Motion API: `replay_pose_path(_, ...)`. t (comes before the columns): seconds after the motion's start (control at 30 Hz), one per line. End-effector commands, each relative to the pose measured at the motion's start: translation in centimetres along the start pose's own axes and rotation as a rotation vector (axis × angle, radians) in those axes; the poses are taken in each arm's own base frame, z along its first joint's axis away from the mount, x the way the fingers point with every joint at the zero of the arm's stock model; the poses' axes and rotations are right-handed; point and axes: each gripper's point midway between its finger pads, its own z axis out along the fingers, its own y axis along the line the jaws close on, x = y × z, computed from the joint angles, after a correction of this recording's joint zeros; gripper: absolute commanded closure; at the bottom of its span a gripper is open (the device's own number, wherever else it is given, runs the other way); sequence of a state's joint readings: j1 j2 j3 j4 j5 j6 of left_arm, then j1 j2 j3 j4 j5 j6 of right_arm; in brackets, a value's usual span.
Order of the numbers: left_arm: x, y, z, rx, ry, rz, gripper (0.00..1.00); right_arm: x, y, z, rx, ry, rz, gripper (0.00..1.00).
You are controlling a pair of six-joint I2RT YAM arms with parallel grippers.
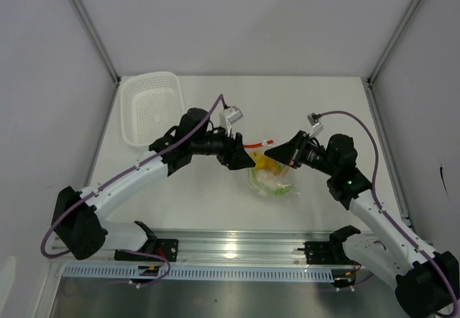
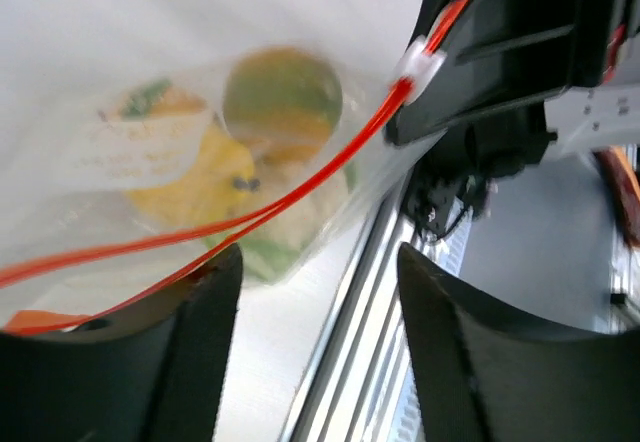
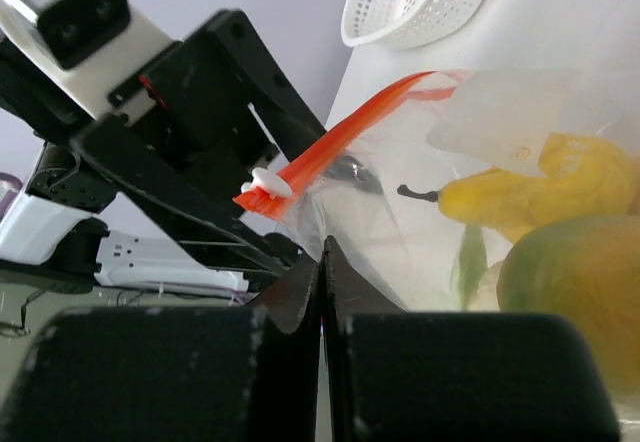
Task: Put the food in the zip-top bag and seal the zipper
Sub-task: Adjust the zipper food storage bag at the center of the board.
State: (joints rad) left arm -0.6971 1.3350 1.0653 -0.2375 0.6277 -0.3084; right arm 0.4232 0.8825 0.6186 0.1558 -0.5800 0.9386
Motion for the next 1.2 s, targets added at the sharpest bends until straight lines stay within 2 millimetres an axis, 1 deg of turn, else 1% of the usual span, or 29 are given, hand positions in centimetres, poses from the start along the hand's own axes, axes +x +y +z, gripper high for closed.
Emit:
replay_pose_path(0.0, -4.4, -1.5, -2.6, -0.017, -0.222, 0.142, 0.32, 0.3, 2.6, -0.4, -0.123, 0.042, -0.089, 1.0)
replay_pose_path(0.03, -4.3, -1.7, -2.9, -0.018, -0.246, 0.158, 0.29, 0.5, 2.4, -0.4, -0.121, 0.05, -0.09, 1.0)
replay_pose_path(0.07, -5.1, -2.5, -4.0, -0.011, -0.293, 0.192, 0.25, 0.8, 2.4, -0.5, -0.13, 0.066, -0.092, 1.0)
replay_pose_path(0.1, -6.1, -3.3, -4.6, 0.006, -0.349, 0.234, 0.2, 0.9, 2.6, -0.5, -0.147, 0.068, -0.099, 1.0)
replay_pose_path(0.13, -5.3, -3.1, -4.5, 0.012, -0.348, 0.235, 0.09, 1.2, 2.4, -0.5, -0.15, 0.081, -0.091, 1.0)
replay_pose_path(0.17, -5.6, -3.8, -5.1, 0.03, -0.37, 0.257, 0.02, 1.6, 2.5, -0.6, -0.168, 0.106, -0.088, 1.0)
replay_pose_path(0.2, -5.7, -4.3, -5.2, 0.051, -0.381, 0.276, 0.01, 1.7, 2.8, -0.6, -0.188, 0.111, -0.095, 1.0)
replay_pose_path(0.23, -5.2, -4.6, -5.1, 0.08, -0.364, 0.286, 0.0, 2.0, 2.6, -0.5, -0.194, 0.128, -0.084, 1.0)
replay_pose_path(0.3, -4.8, -4.6, -4.7, 0.099, -0.336, 0.299, 0.0, 2.5, 3.2, -0.7, -0.236, 0.159, -0.094, 1.0)
replay_pose_path(0.43, -4.5, -4.4, -4.1, 0.11, -0.31, 0.297, 0.01, 3.3, 3.8, -0.9, -0.283, 0.224, -0.101, 1.0)
replay_pose_path(0.47, -4.3, -4.9, -4.0, 0.144, -0.288, 0.302, 0.0, 3.3, 3.9, -0.9, -0.289, 0.229, -0.103, 1.0)
replay_pose_path(0.57, -2.9, -5.0, -2.7, 0.209, -0.212, 0.259, 0.01, 3.2, 4.4, -1.1, -0.306, 0.235, -0.113, 1.0)
replay_pose_path(0.67, -1.5, -4.6, -1.9, 0.236, -0.161, 0.207, 0.0, 3.2, 4.8, -1.2, -0.32, 0.237, -0.119, 1.0)
replay_pose_path(0.7, -1.2, -4.3, -1.7, 0.238, -0.154, 0.196, 0.04, 3.2, 5.0, -1.3, -0.327, 0.243, -0.123, 1.0)
replay_pose_path(0.73, -1.1, -4.3, -1.7, 0.237, -0.149, 0.189, 0.04, 3.2, 5.1, -1.3, -0.328, 0.242, -0.124, 1.0)
replay_pose_path(0.77, -0.8, -4.1, -1.5, 0.238, -0.133, 0.179, 0.16, 3.2, 5.1, -1.3, -0.328, 0.242, -0.126, 1.0)
replay_pose_path(0.8, -0.1, -4.0, -1.3, 0.24, -0.104, 0.159, 0.25, 3.3, 5.0, -1.3, -0.327, 0.249, -0.124, 1.0)
replay_pose_path(0.83, -0.4, -4.0, -1.4, 0.237, -0.099, 0.155, 0.38, 3.3, 5.0, -1.3, -0.327, 0.25, -0.132, 1.0)
replay_pose_path(0.87, -0.2, -3.8, -1.3, 0.231, -0.092, 0.156, 0.61, 3.3, 4.8, -1.3, -0.322, 0.252, -0.138, 1.0)
replay_pose_path(0.9, 0.3, -3.7, -1.3, 0.224, -0.069, 0.138, 0.7, 3.5, 4.3, -1.3, -0.296, 0.267, -0.125, 1.0)
replay_pose_path(0.93, 0.2, -3.6, -1.4, 0.21, -0.075, 0.139, 0.97, 3.4, 4.0, -1.1, -0.284, 0.265, -0.18, 1.0)
replay_pose_path(0.97, 0.2, -3.4, -1.5, 0.198, -0.079, 0.137, 0.99, 3.4, 3.5, -0.9, -0.261, 0.272, -0.201, 1.0)
replay_pose_path(1.0, -0.1, -3.6, -1.8, 0.195, -0.089, 0.145, 0.99, 3.9, 2.4, -0.9, -0.199, 0.3, -0.184, 0.95)
replay_pose_path(1.03, 0.0, -3.6, -1.9, 0.192, -0.08, 0.14, 0.99, 3.9, 2.0, -0.9, -0.182, 0.306, -0.208, 0.89)
replay_pose_path(1.07, -0.4, -3.8, -2.0, 0.191, -0.083, 0.145, 0.99, 3.6, 1.9, -0.7, -0.177, 0.303, -0.257, 0.75)
replay_pose_path(1.1, -0.3, -3.8, -1.9, 0.19, -0.074, 0.14, 0.99, 3.8, 1.4, -0.8, -0.152, 0.318, -0.248, 0.71)
replay_pose_path(1.17, -0.3, -4.0, -1.9, 0.2, -0.062, 0.135, 0.99, 3.8, 1.4, -0.7, -0.151, 0.326, -0.286, 0.68)
